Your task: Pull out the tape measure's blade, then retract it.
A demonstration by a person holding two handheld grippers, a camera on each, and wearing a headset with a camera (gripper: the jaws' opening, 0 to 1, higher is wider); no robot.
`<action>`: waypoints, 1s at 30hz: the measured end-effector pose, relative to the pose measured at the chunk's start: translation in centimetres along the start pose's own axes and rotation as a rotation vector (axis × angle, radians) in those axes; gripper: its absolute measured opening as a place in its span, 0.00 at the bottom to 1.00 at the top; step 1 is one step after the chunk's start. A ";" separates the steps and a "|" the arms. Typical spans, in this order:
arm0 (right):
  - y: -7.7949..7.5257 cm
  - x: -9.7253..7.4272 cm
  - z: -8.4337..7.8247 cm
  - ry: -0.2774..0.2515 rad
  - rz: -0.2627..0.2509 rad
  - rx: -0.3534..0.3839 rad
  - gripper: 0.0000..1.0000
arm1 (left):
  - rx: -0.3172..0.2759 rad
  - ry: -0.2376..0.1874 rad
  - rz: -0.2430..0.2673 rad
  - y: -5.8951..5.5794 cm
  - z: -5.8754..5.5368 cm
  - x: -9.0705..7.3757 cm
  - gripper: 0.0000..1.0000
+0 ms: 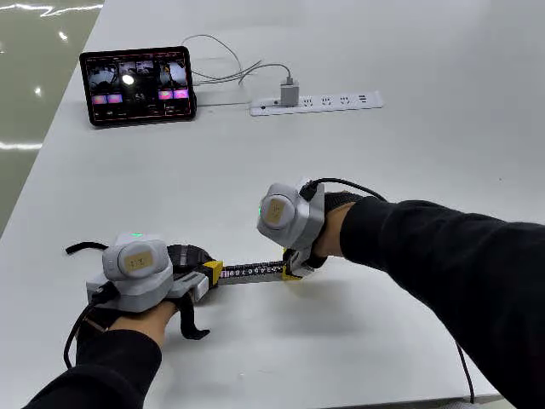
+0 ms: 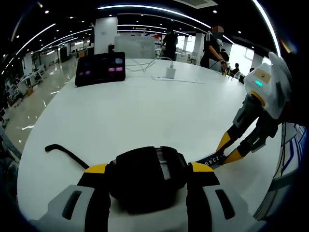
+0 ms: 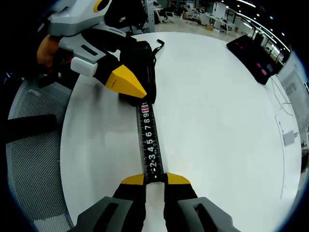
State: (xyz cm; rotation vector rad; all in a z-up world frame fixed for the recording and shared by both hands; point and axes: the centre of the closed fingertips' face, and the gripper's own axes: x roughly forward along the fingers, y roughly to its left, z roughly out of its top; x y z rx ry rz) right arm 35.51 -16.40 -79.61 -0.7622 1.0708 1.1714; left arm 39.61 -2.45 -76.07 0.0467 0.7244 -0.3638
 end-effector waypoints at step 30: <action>0.1 0.4 0.8 -0.017 0.004 0.001 0.09 | -0.008 -0.004 -0.011 0.0 0.0 0.0 0.58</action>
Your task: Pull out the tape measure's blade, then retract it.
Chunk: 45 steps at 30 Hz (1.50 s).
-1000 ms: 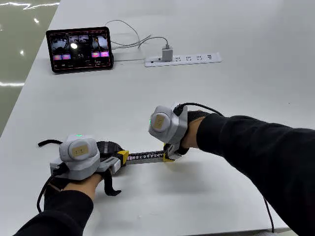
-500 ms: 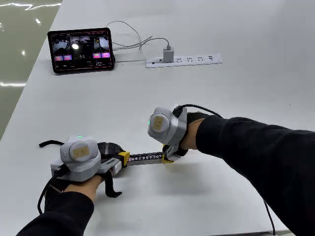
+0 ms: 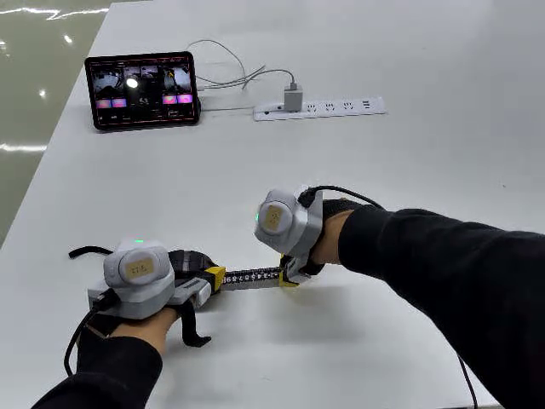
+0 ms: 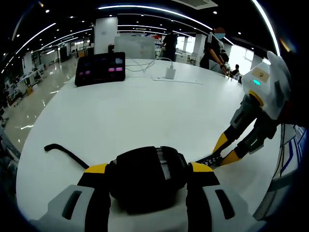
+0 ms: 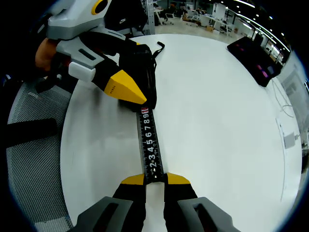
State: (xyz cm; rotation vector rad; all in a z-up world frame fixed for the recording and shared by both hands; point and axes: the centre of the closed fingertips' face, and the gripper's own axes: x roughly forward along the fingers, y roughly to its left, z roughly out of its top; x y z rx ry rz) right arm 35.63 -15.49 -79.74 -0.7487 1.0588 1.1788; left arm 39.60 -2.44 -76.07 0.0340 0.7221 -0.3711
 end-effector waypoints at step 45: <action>0.2 0.3 1.4 -0.078 0.024 0.016 0.10 | -0.016 0.001 -0.024 0.0 0.0 0.0 0.58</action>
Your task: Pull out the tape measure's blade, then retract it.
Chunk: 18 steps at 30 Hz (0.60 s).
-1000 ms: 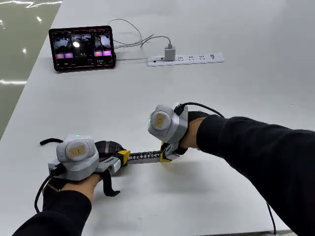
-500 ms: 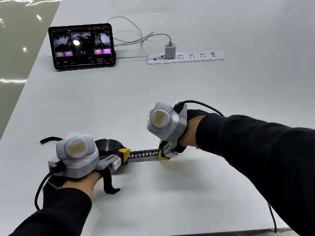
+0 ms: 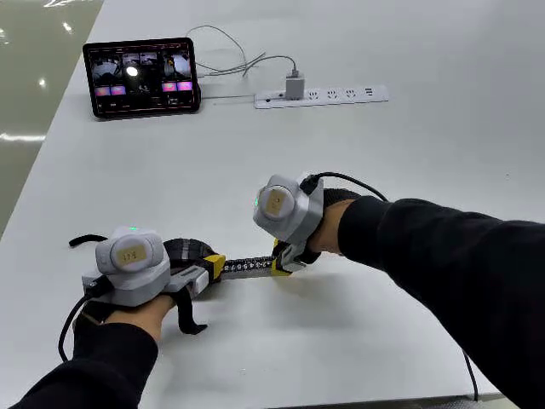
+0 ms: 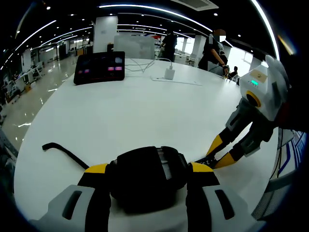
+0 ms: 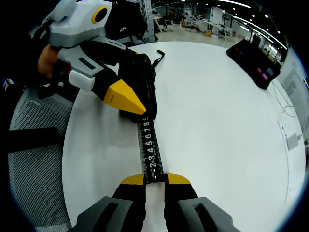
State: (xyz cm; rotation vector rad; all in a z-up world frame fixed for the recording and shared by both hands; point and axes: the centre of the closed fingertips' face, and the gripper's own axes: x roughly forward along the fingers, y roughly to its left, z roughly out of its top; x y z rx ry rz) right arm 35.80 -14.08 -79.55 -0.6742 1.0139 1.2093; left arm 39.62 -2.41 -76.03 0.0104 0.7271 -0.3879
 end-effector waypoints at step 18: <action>0.0 0.3 0.7 -0.029 -0.005 0.012 0.10 | -0.005 -0.003 -0.005 -0.1 0.0 0.0 0.58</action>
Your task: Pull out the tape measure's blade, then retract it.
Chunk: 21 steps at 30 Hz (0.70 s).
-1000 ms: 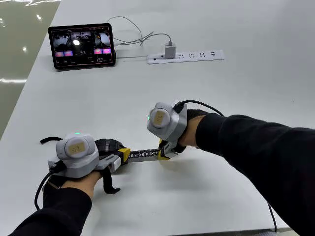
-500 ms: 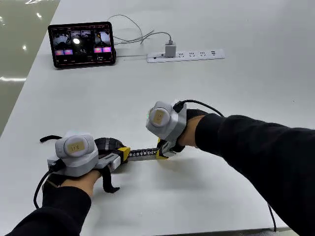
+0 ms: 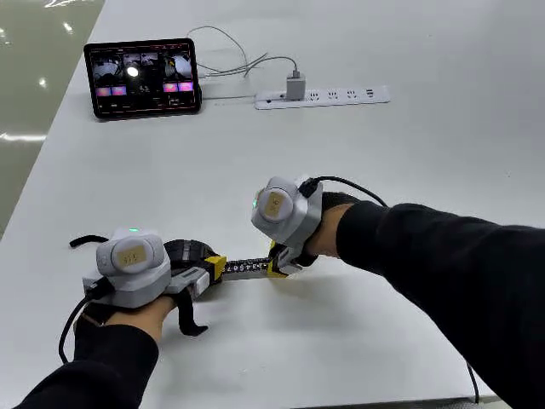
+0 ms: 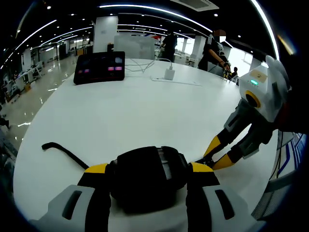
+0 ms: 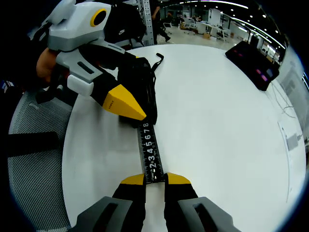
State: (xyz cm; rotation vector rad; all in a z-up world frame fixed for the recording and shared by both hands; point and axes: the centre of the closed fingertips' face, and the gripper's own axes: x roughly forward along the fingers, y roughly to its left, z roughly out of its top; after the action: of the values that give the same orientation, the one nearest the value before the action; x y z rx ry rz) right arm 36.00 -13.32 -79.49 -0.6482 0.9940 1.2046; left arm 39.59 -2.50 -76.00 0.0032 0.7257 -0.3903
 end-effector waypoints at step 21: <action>0.1 0.4 1.0 -0.029 0.006 0.011 0.10 | -0.004 0.001 -0.008 0.0 0.0 0.0 0.58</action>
State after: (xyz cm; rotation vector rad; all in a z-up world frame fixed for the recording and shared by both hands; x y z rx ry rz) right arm 36.17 -12.26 -79.45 -0.6183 0.9785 1.2103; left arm 39.59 -2.47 -75.99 -0.0029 0.7278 -0.3965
